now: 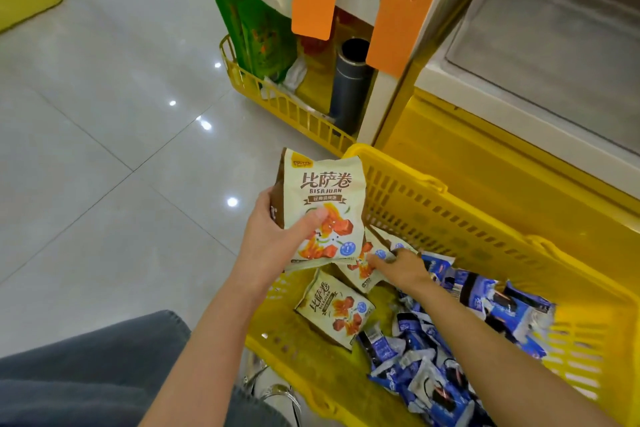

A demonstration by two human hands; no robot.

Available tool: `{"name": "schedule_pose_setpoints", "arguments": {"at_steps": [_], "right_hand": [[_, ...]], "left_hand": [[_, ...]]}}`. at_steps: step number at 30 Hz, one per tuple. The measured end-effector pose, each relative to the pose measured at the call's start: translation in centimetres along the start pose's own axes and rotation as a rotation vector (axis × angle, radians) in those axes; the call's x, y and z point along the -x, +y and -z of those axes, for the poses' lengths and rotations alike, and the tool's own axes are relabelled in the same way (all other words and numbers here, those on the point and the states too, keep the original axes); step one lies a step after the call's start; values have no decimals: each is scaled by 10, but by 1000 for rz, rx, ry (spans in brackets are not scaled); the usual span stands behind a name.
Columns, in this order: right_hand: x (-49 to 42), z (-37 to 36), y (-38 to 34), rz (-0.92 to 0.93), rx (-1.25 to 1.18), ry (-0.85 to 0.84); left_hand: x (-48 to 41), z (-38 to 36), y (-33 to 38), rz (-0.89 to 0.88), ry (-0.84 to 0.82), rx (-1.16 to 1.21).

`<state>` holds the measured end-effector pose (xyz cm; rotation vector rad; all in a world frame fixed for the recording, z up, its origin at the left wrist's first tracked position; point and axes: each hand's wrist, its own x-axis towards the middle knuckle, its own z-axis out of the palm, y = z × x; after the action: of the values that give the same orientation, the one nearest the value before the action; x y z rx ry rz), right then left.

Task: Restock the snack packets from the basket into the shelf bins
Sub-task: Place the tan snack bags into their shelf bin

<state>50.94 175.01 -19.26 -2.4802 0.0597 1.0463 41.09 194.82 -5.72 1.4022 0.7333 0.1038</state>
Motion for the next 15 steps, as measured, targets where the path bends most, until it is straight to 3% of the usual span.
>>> {"name": "schedule_pose_setpoints", "arguments": {"at_steps": [5,8,11,15], "right_hand": [[-7,-8,-5,47,-154,-13],[-6,-12,-15,22,-65,-86],[0,-11,-22,61,-30,-56],[29,13,-21,97,-237,7]], "left_hand": [[-1,-3,-3,18,13,-17],[-1,-3,-5,26,7,-54],[2,-2,-7,27,6,-95],[10,2,-6,34,29,-138]]}}
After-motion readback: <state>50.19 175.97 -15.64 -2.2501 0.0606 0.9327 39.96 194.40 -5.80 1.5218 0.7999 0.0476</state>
